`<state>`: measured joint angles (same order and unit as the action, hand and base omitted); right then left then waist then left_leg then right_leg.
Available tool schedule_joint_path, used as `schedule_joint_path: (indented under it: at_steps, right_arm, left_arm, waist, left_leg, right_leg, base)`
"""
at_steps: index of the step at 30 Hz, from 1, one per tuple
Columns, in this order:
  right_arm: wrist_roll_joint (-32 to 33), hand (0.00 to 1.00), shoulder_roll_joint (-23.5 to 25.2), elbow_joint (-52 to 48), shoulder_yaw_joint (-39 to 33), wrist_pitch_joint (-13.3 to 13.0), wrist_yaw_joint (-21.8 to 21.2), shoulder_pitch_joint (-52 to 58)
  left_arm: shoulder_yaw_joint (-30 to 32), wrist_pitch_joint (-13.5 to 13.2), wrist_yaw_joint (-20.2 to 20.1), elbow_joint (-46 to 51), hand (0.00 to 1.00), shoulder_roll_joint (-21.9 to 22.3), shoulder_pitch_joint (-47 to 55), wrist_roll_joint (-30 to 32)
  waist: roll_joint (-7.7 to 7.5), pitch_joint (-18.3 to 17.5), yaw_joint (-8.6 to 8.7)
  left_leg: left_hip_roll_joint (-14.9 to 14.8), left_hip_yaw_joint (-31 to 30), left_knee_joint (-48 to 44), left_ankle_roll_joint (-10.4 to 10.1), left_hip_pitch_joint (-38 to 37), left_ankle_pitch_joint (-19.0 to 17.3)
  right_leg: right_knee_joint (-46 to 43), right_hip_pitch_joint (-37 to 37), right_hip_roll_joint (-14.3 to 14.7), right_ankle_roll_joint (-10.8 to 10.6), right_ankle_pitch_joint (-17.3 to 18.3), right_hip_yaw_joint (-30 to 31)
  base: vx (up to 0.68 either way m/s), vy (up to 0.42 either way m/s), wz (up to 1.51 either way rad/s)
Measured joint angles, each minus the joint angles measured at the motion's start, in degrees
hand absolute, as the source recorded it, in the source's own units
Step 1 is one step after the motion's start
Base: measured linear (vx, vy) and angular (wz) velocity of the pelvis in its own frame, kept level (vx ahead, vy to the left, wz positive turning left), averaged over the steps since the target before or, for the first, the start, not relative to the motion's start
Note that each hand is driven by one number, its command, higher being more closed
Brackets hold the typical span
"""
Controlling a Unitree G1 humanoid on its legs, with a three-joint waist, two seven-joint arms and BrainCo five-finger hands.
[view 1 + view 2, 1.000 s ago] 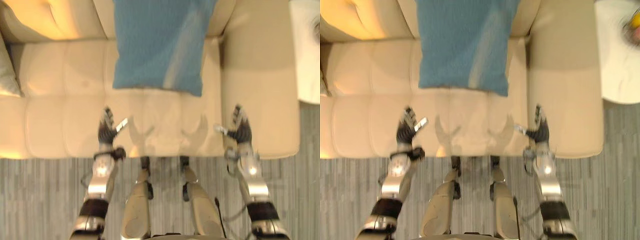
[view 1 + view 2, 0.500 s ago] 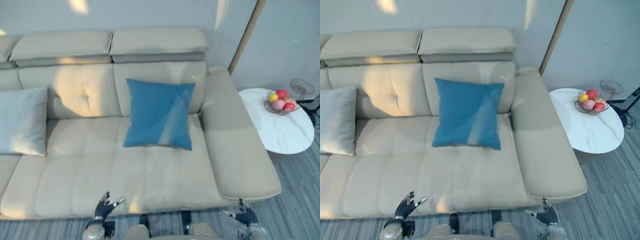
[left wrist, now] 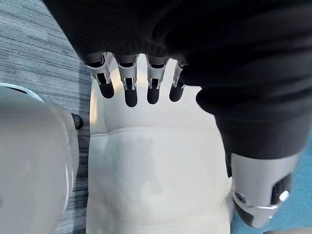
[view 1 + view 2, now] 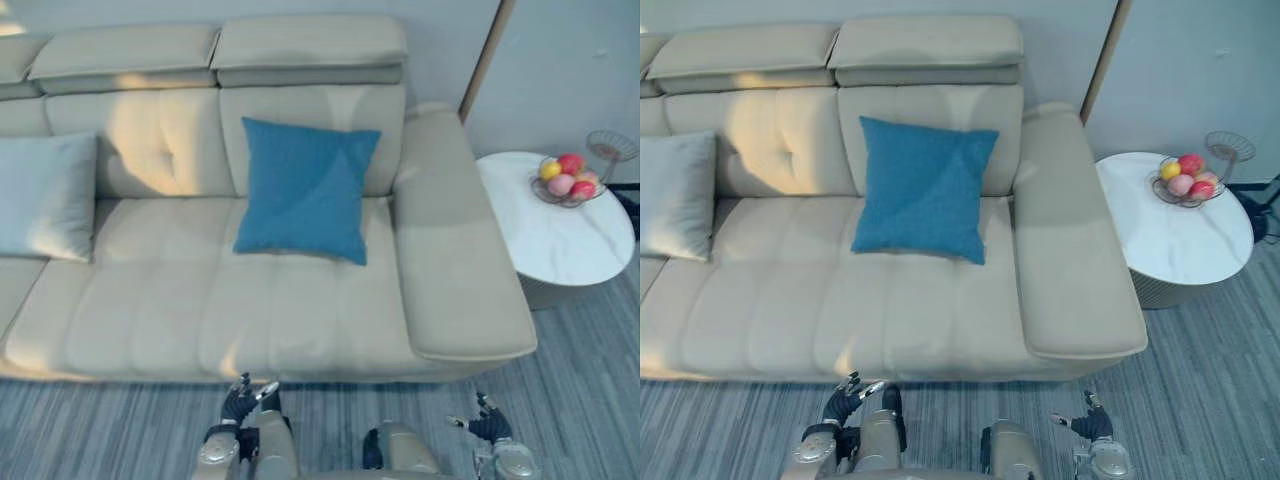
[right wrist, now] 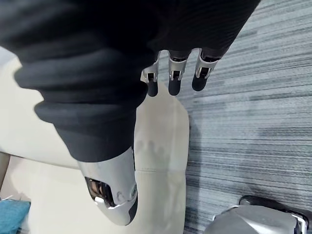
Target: Pick up cushions and gather them together orderly.
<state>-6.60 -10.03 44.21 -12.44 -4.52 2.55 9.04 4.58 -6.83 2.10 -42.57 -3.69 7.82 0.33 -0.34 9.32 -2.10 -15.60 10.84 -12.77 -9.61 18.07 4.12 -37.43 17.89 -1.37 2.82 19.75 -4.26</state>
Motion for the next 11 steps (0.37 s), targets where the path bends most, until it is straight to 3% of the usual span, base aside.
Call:
schedule_joint_path:
  at_steps: [3,4,6,9,10,11]
  right_arm:
    - [0.12,0.0,0.14,-0.11,0.01,0.0,0.2,-0.18]
    - [0.26,0.0,0.34,-0.1,0.0,-0.02,0.28,-0.46]
    - [0.28,0.0,0.54,-0.05,-0.05,-0.03,0.27,-0.91]
    - [0.27,0.0,0.67,0.35,-0.14,-0.06,0.28,-1.15]
    - [0.26,0.0,1.38,1.66,-0.52,-0.03,0.25,-1.75]
    - [0.26,0.0,1.67,2.75,-0.74,-0.01,0.23,-1.49]
  left_arm:
    - [0.2,0.05,0.17,0.12,0.0,0.01,0.0,0.0]
    - [0.19,0.03,0.24,0.29,0.0,-0.05,-0.31,0.01]
    - [0.12,0.03,0.2,0.29,0.0,-0.04,-0.33,0.01]
    - [0.1,0.02,0.19,0.27,0.0,-0.08,-0.14,0.0]
    - [0.08,0.07,0.23,0.05,0.0,-0.9,-0.63,0.01]
    - [0.03,0.05,0.26,0.0,0.0,-1.46,-1.22,0.02]
  waist:
    - [0.32,-0.11,-0.06]
    - [0.31,-0.09,-0.06]
    - [0.22,-0.04,0.05]
    - [1.36,-0.43,1.33]
    - [1.2,-0.15,1.44]
    - [0.82,-0.11,1.49]
  left_leg:
    - [0.91,3.22,-7.93,3.38,-1.58,-3.26]
    - [1.33,3.55,-9.96,4.22,-3.27,-6.53]
    - [1.87,3.76,-10.0,4.98,-6.32,-9.55]
    - [3.47,4.92,0.82,3.91,-13.63,-12.35]
    - [4.35,5.1,4.54,2.04,-14.88,-11.38]
    - [4.85,5.01,5.36,2.58,-14.67,-10.86]
  right_leg:
    - [8.05,-1.06,0.01,0.78,-6.16,-1.83]
    - [11.13,-0.93,0.06,0.78,-8.69,-2.2]
    - [14.37,-0.93,0.21,-0.2,-10.88,-2.16]
    - [17.67,-0.76,0.83,-1.8,-13.19,-2.85]
    - [18.29,-0.65,0.35,-2.49,-13.93,-2.43]
    - [20.88,-1.27,0.11,-3.03,-16.06,-2.19]
  base:
    - [-0.22,-0.129,0.4]
    - [-0.17,-0.049,0.16]
    - [-0.21,-0.004,0.09]
    - [-0.19,0.091,0.11]
    - [-0.17,0.129,0.11]
    - [-0.14,0.106,0.06]
